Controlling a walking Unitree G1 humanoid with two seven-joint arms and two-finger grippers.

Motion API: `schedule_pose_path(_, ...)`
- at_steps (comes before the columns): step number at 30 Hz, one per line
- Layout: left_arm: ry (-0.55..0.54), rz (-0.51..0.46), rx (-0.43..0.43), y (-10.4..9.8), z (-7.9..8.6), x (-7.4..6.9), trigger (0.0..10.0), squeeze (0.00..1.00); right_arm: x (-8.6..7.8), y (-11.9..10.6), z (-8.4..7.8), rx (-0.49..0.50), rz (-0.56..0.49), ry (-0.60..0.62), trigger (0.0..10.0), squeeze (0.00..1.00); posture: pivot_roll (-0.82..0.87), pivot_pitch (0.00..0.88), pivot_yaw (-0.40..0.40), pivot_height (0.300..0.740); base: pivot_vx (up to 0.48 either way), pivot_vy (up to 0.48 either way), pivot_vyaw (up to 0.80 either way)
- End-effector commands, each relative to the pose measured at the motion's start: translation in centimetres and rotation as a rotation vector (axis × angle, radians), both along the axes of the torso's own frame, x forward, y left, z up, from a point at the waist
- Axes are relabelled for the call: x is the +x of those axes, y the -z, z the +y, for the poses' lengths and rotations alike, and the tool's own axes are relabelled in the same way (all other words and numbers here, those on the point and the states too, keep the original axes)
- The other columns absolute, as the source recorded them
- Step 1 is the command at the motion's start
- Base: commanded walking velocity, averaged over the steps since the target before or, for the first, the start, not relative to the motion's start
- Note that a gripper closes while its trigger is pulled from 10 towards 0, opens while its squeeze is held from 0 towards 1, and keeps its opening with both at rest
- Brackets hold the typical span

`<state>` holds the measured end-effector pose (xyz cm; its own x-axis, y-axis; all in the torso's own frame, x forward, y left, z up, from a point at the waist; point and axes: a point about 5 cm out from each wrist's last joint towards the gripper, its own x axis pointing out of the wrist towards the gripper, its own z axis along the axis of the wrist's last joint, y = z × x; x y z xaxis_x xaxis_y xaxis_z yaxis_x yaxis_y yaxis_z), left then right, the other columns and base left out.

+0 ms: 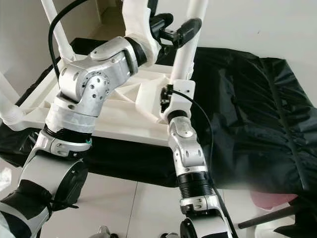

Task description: Building children table

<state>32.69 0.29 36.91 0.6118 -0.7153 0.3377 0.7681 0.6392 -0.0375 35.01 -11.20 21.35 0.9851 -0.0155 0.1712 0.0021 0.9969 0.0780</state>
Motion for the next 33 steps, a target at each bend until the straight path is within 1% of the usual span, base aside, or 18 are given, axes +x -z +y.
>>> schedule_pose_path(1,0.052,-0.009,0.009,0.1,-0.2,-0.4,10.0,0.0,0.1,-0.5,-0.1,0.01,-0.012,0.005,10.0,0.0,0.01,0.086,0.009,0.74,0.0,0.0,0.0)
schedule_pose_path(4,0.027,0.014,-0.001,0.7,0.4,-0.2,10.0,0.0,0.2,-0.5,-0.6,0.01,-0.013,0.016,10.0,0.0,0.01,0.095,0.015,0.74,0.0,0.0,0.0)
schedule_pose_path(5,0.015,0.029,-0.006,1.2,0.9,0.0,10.0,0.0,0.2,-0.5,-0.8,0.007,-0.016,0.021,10.0,0.0,0.01,0.096,0.016,0.74,0.0,0.0,0.0)
schedule_pose_path(6,0.015,0.029,-0.006,1.2,0.9,0.0,10.0,0.0,0.2,-0.5,-0.8,0.007,-0.016,0.021,10.0,0.0,0.01,0.096,0.016,0.74,0.0,0.0,0.0)
schedule_pose_path(8,-0.016,0.063,0.0,2.6,1.9,0.5,10.0,0.0,0.1,-0.4,-1.4,-0.003,-0.02,0.034,10.0,0.0,0.01,0.102,0.018,0.74,0.0,0.0,0.0)
schedule_pose_path(10,-0.016,0.063,0.0,2.6,1.9,0.5,10.0,0.0,0.1,-0.4,-1.4,-0.003,-0.02,0.034,10.0,0.0,0.01,0.102,0.018,0.74,0.0,0.0,0.0)
schedule_pose_path(11,-0.034,0.08,0.006,3.4,2.5,0.6,10.0,0.0,-0.1,-0.4,-1.8,-0.006,-0.023,0.043,10.0,0.0,0.01,0.102,0.018,0.74,0.0,0.0,0.0)
schedule_pose_path(12,-0.034,0.08,0.006,3.4,2.5,0.6,10.0,0.0,-0.1,-0.4,-1.8,-0.006,-0.023,0.043,10.0,0.0,0.01,0.102,0.018,0.74,0.0,0.0,0.0)
schedule_pose_path(13,-0.049,0.092,0.013,4.3,2.9,0.6,10.0,0.0,-0.2,-0.3,-2.1,-0.008,-0.025,0.047,10.0,0.0,0.01,0.105,0.02,0.74,0.0,0.0,0.0)
schedule_pose_path(14,-0.049,0.092,0.013,4.3,2.9,0.6,10.0,0.0,-0.2,-0.3,-2.1,-0.008,-0.025,0.047,10.0,0.0,0.01,0.105,0.02,0.74,0.0,0.0,0.0)
schedule_pose_path(16,-0.073,0.109,0.031,5.7,3.5,0.5,10.0,0.0,-0.4,-0.2,-2.4,-0.009,-0.034,0.051,10.0,0.0,0.01,0.105,0.02,0.74,0.0,0.0,0.0)
schedule_pose_path(17,-0.073,0.109,0.031,5.7,3.5,0.5,10.0,0.0,-0.4,-0.2,-2.4,-0.009,-0.034,0.051,10.0,0.0,0.01,0.105,0.02,0.74,0.0,0.0,0.0)
schedule_pose_path(18,-0.093,0.117,0.043,6.7,3.8,0.4,10.0,0.0,-0.6,-0.2,-2.5,-0.011,-0.041,0.048,10.0,0.0,0.01,0.102,0.016,0.74,0.0,0.0,0.0)
schedule_pose_path(21,-0.105,0.119,0.049,7.1,3.9,0.3,10.0,0.0,-0.7,-0.1,-2.5,-0.014,-0.045,0.046,10.0,0.0,0.01,0.101,0.016,0.74,0.0,0.0,0.0)
schedule_pose_path(23,-0.14,0.112,0.071,8.0,4.2,0.2,10.0,0.0,-0.9,-0.1,-2.6,-0.021,-0.055,0.038,10.0,0.0,0.01,0.101,0.016,0.74,0.0,0.0,0.0)
schedule_pose_path(24,-0.14,0.112,0.071,8.0,4.2,0.2,10.0,0.0,-0.9,-0.1,-2.6,-0.021,-0.055,0.038,10.0,0.0,0.01,0.101,0.016,0.74,0.0,0.0,0.0)
schedule_pose_path(27,-0.17,0.092,0.096,9.3,4.6,-0.2,10.0,0.0,-1.2,0.2,-2.8,-0.033,-0.061,0.026,10.0,0.0,0.02,0.108,0.018,0.74,0.0,0.0,0.0)
schedule_pose_path(33,-0.166,0.088,0.107,10.3,4.7,-0.8,10.0,0.0,-1.4,0.4,-2.8,-0.046,-0.06,0.019,10.0,0.0,0.02,0.113,0.019,0.74,0.0,0.0,0.0)
